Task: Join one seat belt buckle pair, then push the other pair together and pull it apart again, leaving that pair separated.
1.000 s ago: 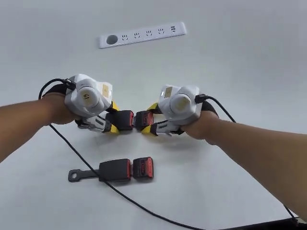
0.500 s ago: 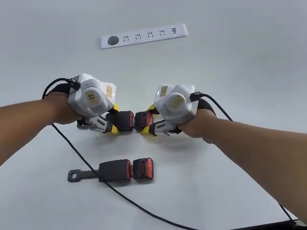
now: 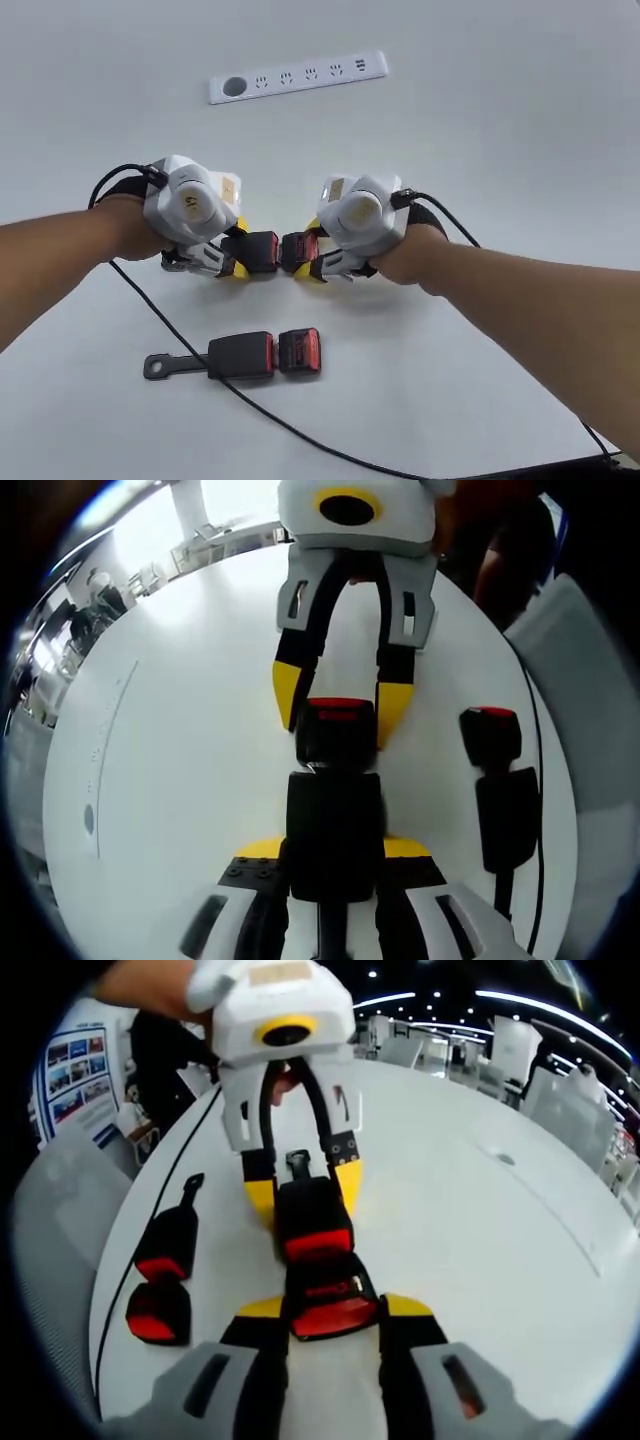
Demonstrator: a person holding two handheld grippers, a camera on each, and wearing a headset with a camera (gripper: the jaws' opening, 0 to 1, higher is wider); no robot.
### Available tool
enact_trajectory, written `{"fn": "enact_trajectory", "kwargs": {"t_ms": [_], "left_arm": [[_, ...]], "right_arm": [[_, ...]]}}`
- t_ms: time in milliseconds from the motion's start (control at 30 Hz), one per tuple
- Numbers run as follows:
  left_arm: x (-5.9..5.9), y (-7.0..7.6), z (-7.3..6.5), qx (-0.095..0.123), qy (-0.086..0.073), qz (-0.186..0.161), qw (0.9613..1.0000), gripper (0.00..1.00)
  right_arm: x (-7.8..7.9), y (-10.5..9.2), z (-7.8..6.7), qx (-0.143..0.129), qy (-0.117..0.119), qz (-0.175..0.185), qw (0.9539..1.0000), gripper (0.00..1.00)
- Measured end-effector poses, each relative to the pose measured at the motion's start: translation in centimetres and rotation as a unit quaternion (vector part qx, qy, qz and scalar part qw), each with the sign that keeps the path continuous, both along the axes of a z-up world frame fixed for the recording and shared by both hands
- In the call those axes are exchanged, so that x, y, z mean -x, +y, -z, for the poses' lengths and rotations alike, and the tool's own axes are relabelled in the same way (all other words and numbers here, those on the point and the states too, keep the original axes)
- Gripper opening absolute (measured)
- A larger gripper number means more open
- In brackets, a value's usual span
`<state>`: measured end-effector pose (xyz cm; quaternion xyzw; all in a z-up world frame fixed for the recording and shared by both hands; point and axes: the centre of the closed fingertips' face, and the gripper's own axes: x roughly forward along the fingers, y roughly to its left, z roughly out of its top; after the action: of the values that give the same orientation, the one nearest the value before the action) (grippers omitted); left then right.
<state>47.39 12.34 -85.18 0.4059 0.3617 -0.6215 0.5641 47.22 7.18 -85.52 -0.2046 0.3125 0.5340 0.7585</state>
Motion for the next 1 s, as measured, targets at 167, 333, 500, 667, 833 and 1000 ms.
{"fn": "enact_trajectory", "kwargs": {"t_ms": [167, 333, 500, 667, 833, 1000], "left_arm": [[0.0, 0.0, 0.0, 0.001, 0.001, 0.0, 1.0, 0.34], [0.0, 0.0, 0.0, 0.002, 0.001, 0.001, 1.0, 0.34], [0.0, 0.0, -0.1, 0.003, 0.002, 0.002, 1.0, 0.34], [0.0, 0.0, -0.1, 0.004, 0.003, 0.005, 1.0, 0.34], [0.0, -0.1, -0.1, 0.007, 0.005, 0.002, 1.0, 0.34], [0.0, 0.0, -0.1, 0.01, 0.006, -0.001, 0.9999, 0.34]], "right_arm": [[0.0, -0.1, 0.0, -0.001, 0.0, -0.001, 1.0, 0.34], [0.0, -0.2, 0.0, 0.0, 0.0, -0.004, 1.0, 0.34], [0.0, -0.5, 0.0, 0.002, 0.0, -0.004, 1.0, 0.34], [0.2, -1.2, 0.0, 0.006, 0.002, -0.002, 1.0, 0.34], [0.4, -2.2, 0.0, 0.005, 0.004, -0.001, 1.0, 0.34], [0.6, -2.9, 0.0, 0.006, 0.003, 0.003, 1.0, 0.34]]}}
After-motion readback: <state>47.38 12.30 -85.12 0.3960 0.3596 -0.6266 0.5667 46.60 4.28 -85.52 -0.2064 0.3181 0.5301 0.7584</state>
